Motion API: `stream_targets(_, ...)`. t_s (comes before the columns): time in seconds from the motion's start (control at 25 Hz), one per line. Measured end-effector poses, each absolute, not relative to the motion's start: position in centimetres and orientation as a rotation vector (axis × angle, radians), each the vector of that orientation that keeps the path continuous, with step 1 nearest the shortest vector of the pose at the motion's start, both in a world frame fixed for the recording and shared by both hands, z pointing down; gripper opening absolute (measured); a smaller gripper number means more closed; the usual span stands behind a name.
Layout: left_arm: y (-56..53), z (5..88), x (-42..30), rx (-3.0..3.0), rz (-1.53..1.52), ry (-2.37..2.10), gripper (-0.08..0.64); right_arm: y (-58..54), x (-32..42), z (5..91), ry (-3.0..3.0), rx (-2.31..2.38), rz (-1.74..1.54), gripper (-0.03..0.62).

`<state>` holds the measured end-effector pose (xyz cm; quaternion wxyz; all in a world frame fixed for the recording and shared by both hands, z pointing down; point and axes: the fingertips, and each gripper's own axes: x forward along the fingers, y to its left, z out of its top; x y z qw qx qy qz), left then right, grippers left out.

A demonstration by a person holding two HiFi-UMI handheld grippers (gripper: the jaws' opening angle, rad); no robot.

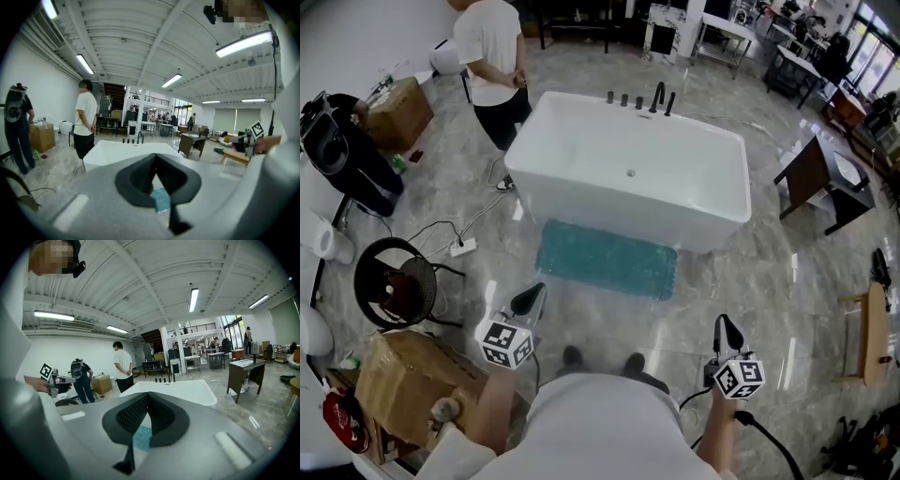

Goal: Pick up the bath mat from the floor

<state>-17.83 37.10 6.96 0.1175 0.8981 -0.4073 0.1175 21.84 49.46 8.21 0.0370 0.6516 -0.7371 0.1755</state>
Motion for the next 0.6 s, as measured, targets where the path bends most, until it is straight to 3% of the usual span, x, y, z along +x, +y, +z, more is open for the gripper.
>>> stream_targets(0.6, 36.0, 8.6, -26.8, 2.664, 0.339, -1.051, -0.002, 49.3, 12.1, 9.6, -2.229, 2.084, 0.575, 0.005)
